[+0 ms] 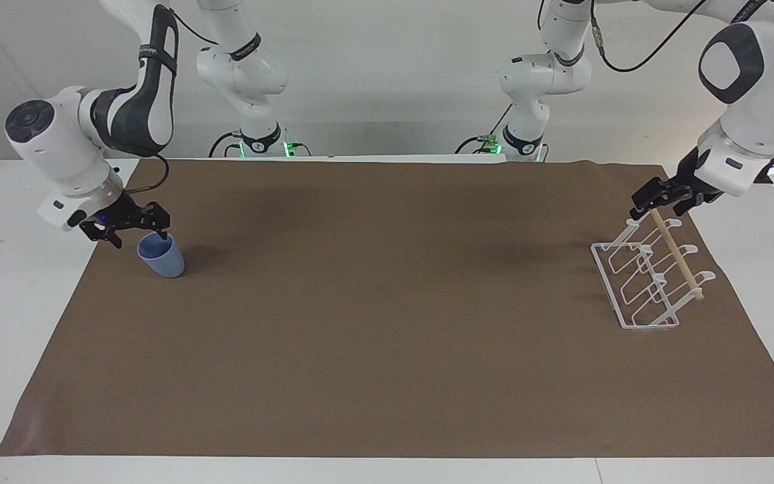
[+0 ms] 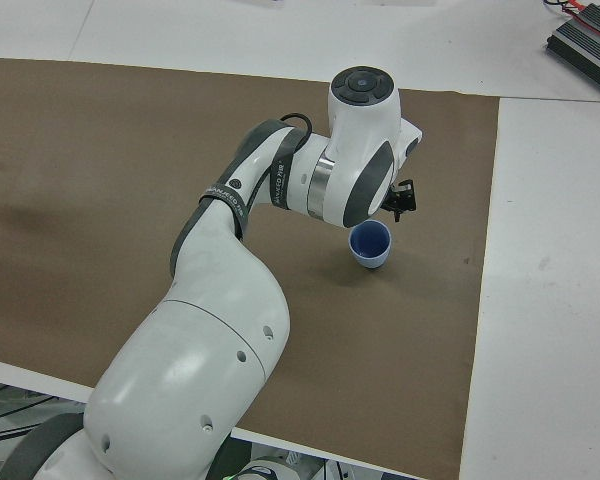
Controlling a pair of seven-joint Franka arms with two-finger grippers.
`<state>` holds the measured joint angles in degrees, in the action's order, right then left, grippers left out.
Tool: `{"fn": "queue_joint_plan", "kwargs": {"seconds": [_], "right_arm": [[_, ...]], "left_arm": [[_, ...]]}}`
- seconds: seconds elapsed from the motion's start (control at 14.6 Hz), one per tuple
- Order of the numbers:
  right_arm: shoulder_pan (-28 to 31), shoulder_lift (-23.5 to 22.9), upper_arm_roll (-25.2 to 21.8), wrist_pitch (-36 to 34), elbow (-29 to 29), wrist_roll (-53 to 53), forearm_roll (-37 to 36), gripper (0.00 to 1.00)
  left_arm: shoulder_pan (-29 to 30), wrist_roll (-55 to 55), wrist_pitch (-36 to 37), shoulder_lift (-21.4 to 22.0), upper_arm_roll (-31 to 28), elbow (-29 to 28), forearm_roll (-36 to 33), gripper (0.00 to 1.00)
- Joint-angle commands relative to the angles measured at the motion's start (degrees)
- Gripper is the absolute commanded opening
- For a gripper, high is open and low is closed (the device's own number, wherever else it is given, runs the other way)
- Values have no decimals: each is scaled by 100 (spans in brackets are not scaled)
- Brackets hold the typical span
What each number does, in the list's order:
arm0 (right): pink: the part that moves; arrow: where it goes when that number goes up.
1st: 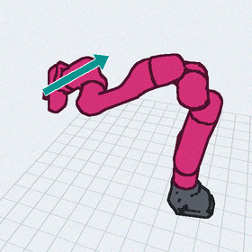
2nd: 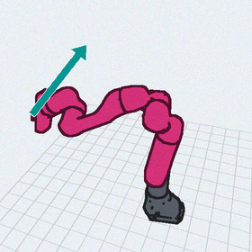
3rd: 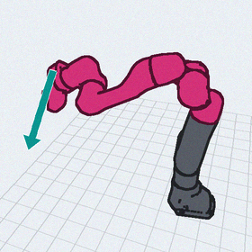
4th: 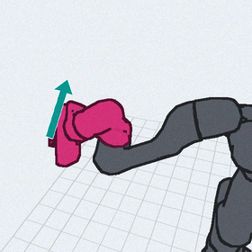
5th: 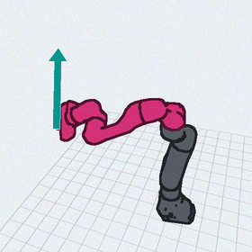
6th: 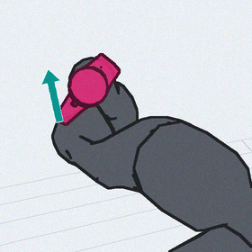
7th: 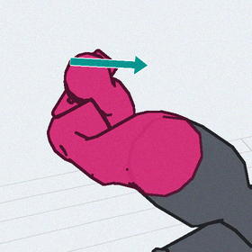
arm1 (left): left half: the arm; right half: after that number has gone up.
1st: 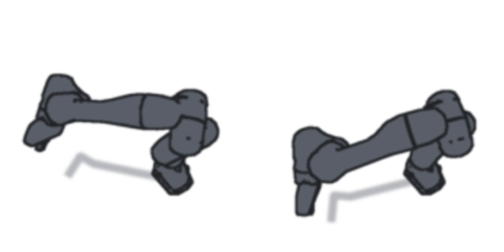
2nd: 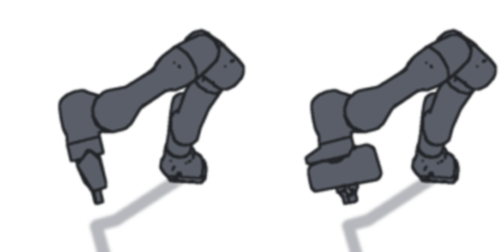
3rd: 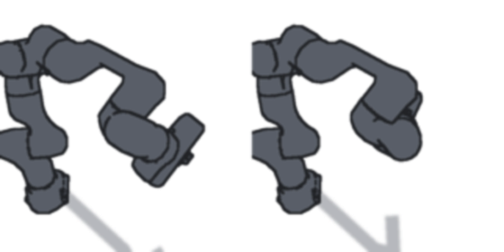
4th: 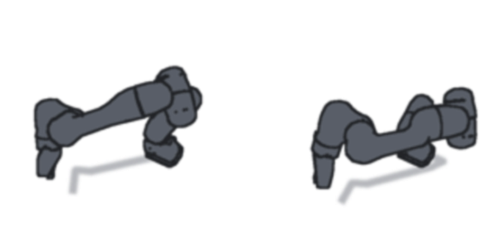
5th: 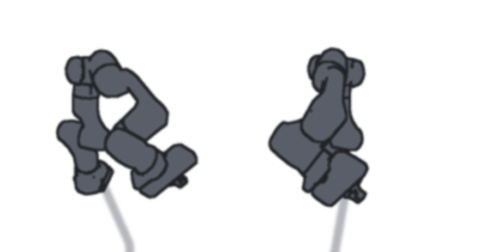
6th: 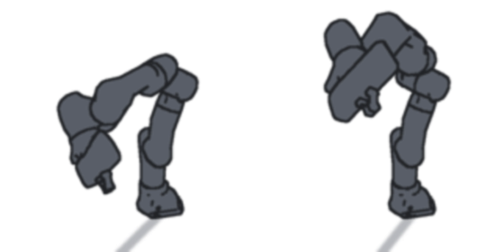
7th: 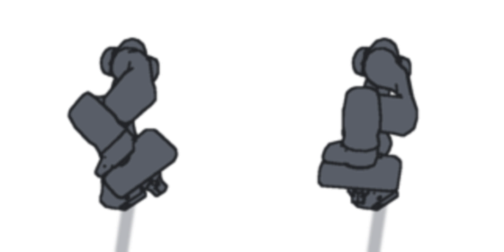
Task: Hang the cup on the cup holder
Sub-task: 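Reach the right gripper down and grasp the light blue cup's rim, then lift the cup with the right gripper while the left gripper reaches toward it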
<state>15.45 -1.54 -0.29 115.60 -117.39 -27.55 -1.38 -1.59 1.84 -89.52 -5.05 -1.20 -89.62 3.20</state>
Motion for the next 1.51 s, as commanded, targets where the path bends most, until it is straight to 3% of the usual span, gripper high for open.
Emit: {"fn": "queue_joint_plan", "kwargs": {"seconds": [0.0,0.21,0.41,0.55,0.68,0.75,0.82,1.23,1.44], "right_arm": [[274,-276,55,445,-109,-260,94,100],[415,-453,64,665,-240,-497,94,99],[406,-400,64,709,-416,-559,94,91],[415,-400,64,823,-504,-725,94,67],[389,-427,55,815,-504,-752,94,24],[371,-435,55,832,-504,-743,94,9],[380,-444,64,832,-478,-787,86,3],[345,-462,73,718,-355,-822,15,0],[293,-444,274,-357,257,-1015,225,0]], "left_arm": [[28,-43,-118,83,67,-100,-100,100],[-43,-34,57,135,76,-170,-100,100],[-43,-44,242,179,67,-240,-109,100],[-43,79,243,241,67,-371,-100,100],[-61,613,199,250,67,-398,-109,100],[-96,868,164,258,67,-407,-100,100],[-96,1132,111,259,76,-416,-100,100],[-245,2898,128,285,111,-469,83,100],[-263,3855,49,285,102,-460,776,100]]}}
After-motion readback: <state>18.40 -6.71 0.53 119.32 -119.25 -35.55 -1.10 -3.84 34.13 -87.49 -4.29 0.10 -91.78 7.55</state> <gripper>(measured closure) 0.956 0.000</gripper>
